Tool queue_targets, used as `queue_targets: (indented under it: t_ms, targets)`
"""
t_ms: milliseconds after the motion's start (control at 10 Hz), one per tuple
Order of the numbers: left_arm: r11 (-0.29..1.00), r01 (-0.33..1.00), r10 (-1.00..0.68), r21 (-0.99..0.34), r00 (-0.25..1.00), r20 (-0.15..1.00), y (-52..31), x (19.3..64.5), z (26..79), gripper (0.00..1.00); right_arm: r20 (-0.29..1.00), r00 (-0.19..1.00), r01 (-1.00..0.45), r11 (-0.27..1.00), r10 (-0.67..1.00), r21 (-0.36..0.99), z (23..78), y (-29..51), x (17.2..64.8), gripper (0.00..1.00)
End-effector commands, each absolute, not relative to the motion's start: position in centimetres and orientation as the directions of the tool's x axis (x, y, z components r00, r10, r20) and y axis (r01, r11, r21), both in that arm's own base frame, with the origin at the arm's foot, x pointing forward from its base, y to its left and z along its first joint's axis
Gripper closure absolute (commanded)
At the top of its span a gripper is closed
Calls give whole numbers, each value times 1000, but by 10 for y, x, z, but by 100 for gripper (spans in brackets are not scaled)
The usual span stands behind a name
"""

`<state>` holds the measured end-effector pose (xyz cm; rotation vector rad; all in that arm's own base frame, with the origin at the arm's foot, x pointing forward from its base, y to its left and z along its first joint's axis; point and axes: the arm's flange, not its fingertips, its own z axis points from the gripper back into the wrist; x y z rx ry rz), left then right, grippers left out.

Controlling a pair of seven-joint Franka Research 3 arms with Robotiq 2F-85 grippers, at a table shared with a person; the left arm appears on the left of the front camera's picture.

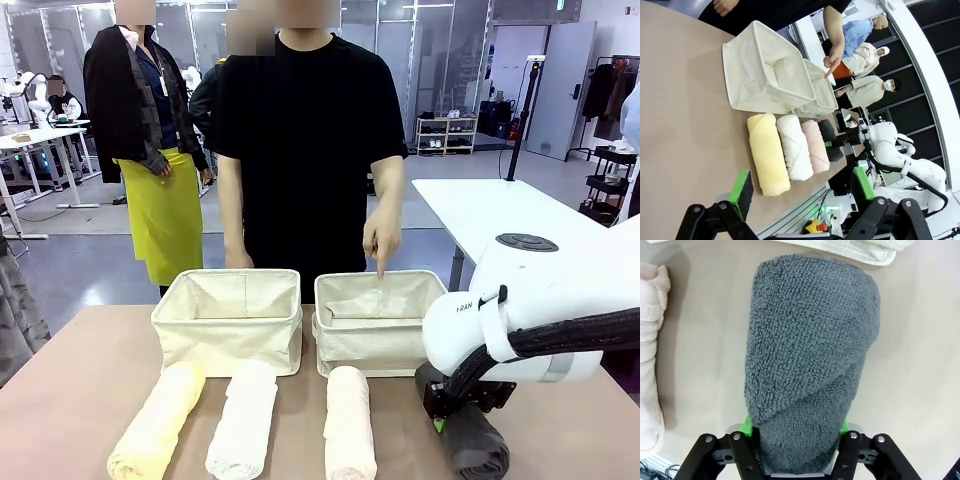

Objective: Divide the towels into two baskets.
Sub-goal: Pick up one hotel-folded towel and place it in the Fabric basket indicated by the person.

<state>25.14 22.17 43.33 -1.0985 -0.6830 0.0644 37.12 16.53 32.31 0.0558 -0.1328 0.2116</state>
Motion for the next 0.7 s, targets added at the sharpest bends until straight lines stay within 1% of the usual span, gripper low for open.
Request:
queue_targets:
  t_ms: [0,100,200,300,600]
  targets:
    - [464,302,375,-833,785,493,224,250,436,0,155,969,-200,979,192,39,311,155,344,60]
    - [464,302,375,-833,785,493,224,250,436,0,146,968,-209,977,202,38,311,155,343,67]
    - [464,302,375,-833,785,493,224,250,436,0,137,970,-209,976,200,54,315,152,342,67]
    - [464,302,375,-833,785,493,224,250,436,0,141,968,-214,976,207,39,324,166,371,67]
    - [464,302,375,-833,785,493,224,250,436,0,141,968,-214,976,207,39,324,166,371,67]
